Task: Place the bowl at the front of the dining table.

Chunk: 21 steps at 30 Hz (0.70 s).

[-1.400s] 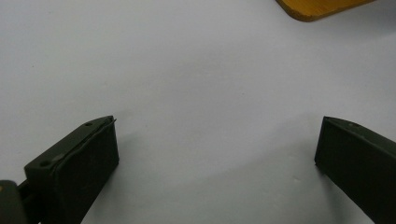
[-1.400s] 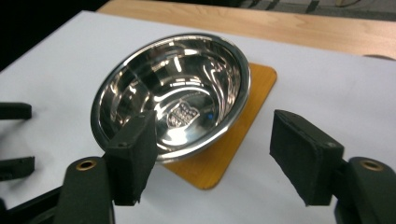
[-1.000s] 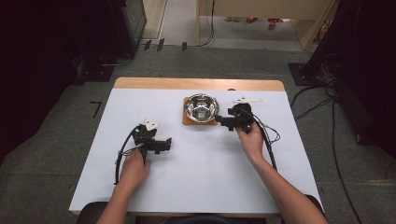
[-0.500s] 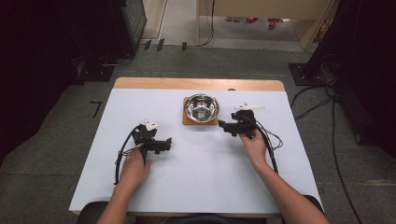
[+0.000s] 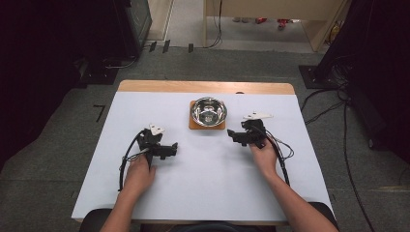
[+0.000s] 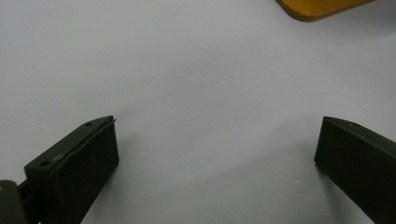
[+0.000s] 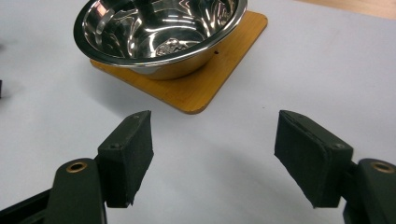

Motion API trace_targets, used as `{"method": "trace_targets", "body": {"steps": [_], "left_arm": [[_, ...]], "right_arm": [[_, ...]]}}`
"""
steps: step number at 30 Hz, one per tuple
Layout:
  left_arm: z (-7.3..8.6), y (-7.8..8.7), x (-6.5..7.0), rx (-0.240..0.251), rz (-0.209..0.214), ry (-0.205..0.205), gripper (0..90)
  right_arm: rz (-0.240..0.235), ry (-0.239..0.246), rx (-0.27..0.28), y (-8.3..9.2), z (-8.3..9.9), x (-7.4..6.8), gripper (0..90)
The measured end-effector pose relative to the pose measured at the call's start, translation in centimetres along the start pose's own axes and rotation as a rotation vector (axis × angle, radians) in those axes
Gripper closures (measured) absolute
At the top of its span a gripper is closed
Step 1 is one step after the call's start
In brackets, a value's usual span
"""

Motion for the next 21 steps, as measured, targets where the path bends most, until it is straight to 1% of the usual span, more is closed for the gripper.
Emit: {"method": "trace_targets", "body": {"steps": [2,7,9,11,14,17,21], "left_arm": [[0.0,0.0,0.0,0.0,0.0,0.0,0.0],[0.0,0.0,0.0,0.0,-0.001,-0.001,0.0],[0.0,0.0,0.0,0.001,-0.001,0.0,0.0],[0.0,0.0,0.0,0.001,-0.001,0.0,0.0],[0.0,0.0,0.0,0.0,-0.001,0.0,0.0],[0.0,0.0,0.0,0.001,-0.001,0.0,0.0],[0.0,0.0,0.0,0.0,-0.001,0.0,0.0]], "right_arm": [[0.007,0.011,-0.003,-0.1,0.1,0.0,28.1],[0.004,0.001,-0.005,0.0,0.6,0.1,28.0],[0.007,0.007,-0.009,0.0,0.8,0.0,28.1],[0.016,0.025,-0.01,0.1,1.0,0.0,28.0],[0.012,0.035,-0.021,0.1,1.3,-0.2,28.1],[0.024,0.066,-0.031,-0.2,1.6,-0.3,28.1],[0.014,0.061,-0.037,-0.4,2.0,-0.5,28.1]]}}
Point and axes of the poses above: each handheld gripper's, and its own axes: y roughly backward along the jaws, z roughly out of its underside, x roughly to its right, the point moved 5 cm from there along -y, roughly forward along the jaws, and after that the axes turned 10 degrees about -z, right-handed, at the moved point
